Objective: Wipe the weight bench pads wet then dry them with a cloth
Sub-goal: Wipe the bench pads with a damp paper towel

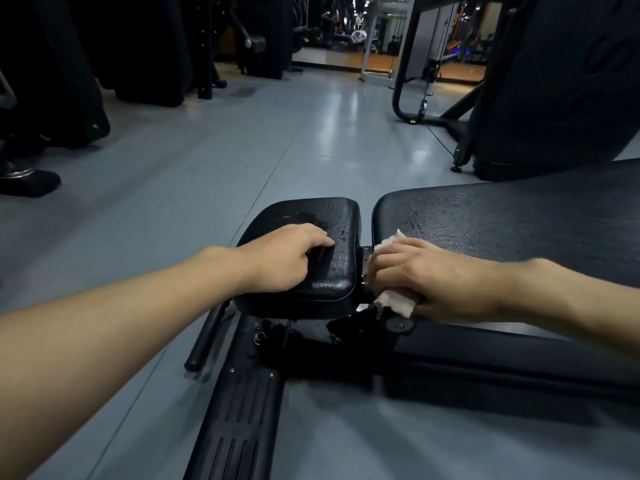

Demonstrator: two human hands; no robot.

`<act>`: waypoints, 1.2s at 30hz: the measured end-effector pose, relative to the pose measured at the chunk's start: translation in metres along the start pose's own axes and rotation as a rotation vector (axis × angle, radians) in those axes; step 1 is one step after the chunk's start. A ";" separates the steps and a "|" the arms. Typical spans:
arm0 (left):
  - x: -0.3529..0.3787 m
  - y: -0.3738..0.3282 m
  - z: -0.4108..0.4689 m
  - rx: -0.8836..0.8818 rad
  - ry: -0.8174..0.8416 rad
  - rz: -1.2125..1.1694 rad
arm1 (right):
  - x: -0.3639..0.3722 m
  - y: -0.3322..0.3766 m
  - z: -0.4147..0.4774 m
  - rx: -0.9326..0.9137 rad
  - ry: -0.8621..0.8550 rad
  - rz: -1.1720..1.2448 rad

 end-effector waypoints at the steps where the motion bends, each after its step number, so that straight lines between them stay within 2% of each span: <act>1: -0.001 0.002 0.000 0.007 -0.015 0.010 | -0.008 0.002 -0.001 0.033 -0.088 0.115; 3: -0.003 0.008 -0.003 -0.008 -0.025 0.015 | -0.026 -0.008 -0.004 0.186 -0.251 0.311; 5: -0.004 0.012 -0.008 -0.029 -0.023 0.024 | -0.045 -0.032 -0.005 0.354 -0.442 0.385; 8: -0.009 0.015 -0.016 -0.057 -0.035 0.038 | -0.065 -0.053 0.001 0.500 -0.767 0.369; 9: -0.012 0.017 -0.018 -0.068 -0.054 0.042 | -0.067 -0.049 0.008 0.507 -0.798 0.332; 10: -0.016 0.019 -0.019 -0.082 -0.082 0.042 | -0.059 -0.042 0.020 0.489 -0.709 0.304; 13: -0.028 0.026 -0.023 -0.122 -0.168 0.036 | 0.009 -0.015 0.054 0.414 0.035 0.165; 14: -0.031 0.029 -0.024 -0.130 -0.182 0.033 | 0.023 -0.012 0.056 0.430 0.131 0.161; 15: -0.031 0.032 -0.024 -0.132 -0.183 0.031 | 0.023 -0.013 0.056 0.472 0.093 0.170; 17: -0.029 0.037 -0.025 -0.117 -0.174 0.035 | 0.007 -0.020 0.054 0.588 -0.133 0.187; 18: -0.027 0.039 -0.024 -0.103 -0.174 0.048 | 0.006 -0.023 0.055 0.618 -0.176 0.157; 23: -0.017 0.057 -0.017 -0.081 -0.126 0.097 | 0.042 -0.031 0.080 0.693 0.012 0.120; 26: -0.018 0.057 -0.021 -0.021 -0.079 0.112 | 0.043 -0.071 0.095 0.740 0.022 0.109; 30: -0.015 0.065 -0.026 0.022 0.061 0.132 | 0.044 -0.144 0.114 0.807 0.029 0.098; 33: -0.013 0.073 -0.029 0.025 0.050 0.134 | 0.047 -0.163 0.120 0.826 0.040 0.097; 36: -0.013 0.076 -0.031 0.048 -0.019 0.102 | 0.047 -0.142 0.113 0.773 0.058 0.068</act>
Point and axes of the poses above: each hand's wrist, its own z-axis towards the middle knuckle, its own x-axis out of the palm, y = z × x, the point moved 8 cm from there along z, towards the middle knuckle, and after that the axes turned 12 degrees about -x, right-handed, at the moved point
